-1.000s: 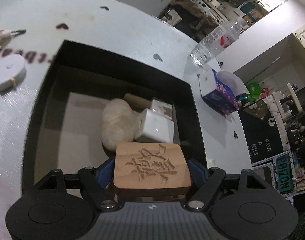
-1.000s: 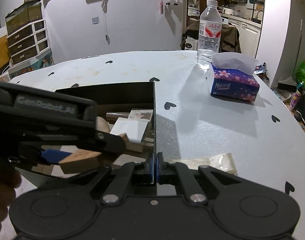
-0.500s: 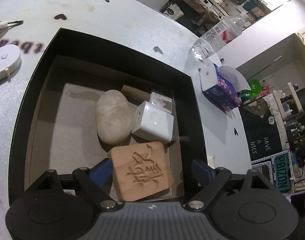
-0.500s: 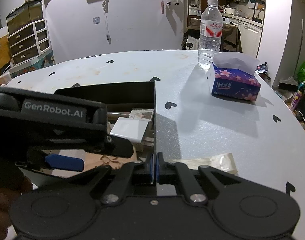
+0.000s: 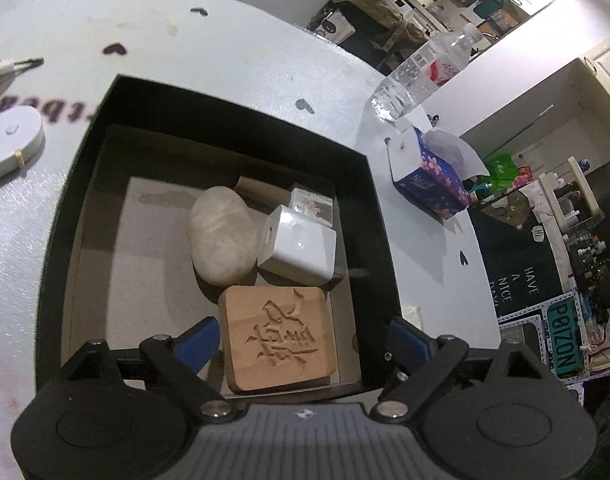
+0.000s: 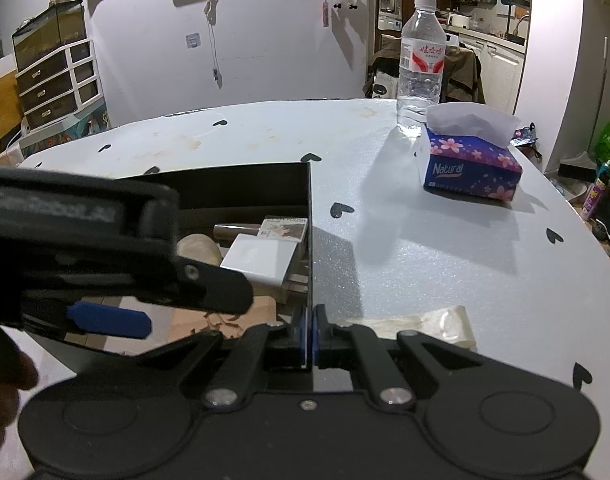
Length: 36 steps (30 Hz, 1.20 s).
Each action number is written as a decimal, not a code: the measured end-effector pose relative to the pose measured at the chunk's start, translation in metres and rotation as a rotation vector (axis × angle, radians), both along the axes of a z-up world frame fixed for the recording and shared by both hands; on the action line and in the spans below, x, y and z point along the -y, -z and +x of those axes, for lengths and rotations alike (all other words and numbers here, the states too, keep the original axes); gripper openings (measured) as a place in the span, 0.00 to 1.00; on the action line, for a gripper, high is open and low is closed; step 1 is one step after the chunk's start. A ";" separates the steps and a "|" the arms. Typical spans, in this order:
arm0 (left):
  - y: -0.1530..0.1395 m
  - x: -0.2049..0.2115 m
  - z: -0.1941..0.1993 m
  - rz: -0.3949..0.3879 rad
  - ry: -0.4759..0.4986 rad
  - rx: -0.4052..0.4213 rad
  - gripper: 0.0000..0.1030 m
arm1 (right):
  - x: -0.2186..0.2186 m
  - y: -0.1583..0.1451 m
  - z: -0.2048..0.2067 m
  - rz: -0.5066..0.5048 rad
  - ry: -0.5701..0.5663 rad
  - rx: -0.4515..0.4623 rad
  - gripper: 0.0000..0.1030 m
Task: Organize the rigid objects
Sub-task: 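Carry the carved wooden block into the black box and release it, then move the left gripper back to the white watch-strap tool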
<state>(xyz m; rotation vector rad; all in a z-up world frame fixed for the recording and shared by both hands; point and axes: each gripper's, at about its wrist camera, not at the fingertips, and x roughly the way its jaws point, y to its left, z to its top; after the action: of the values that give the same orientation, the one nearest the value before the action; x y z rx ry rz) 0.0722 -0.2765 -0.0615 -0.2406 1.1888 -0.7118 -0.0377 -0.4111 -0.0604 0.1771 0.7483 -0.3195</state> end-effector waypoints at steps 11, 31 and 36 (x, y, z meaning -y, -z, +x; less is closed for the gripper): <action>-0.036 -0.016 -0.015 0.006 -0.004 0.224 0.96 | 0.001 0.002 0.000 0.005 0.001 0.000 0.04; -0.070 -0.097 -0.009 0.114 -0.175 0.624 1.00 | 0.000 0.000 0.000 -0.003 0.007 -0.003 0.04; -0.060 -0.127 0.004 0.160 -0.206 0.691 1.00 | -0.003 -0.001 0.002 -0.018 0.016 -0.013 0.04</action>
<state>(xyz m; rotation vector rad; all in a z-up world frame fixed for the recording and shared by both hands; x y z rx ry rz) 0.0767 -0.1499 -0.0020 0.0241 0.5447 -0.4556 -0.0358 -0.4083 -0.0594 0.1641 0.7570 -0.3426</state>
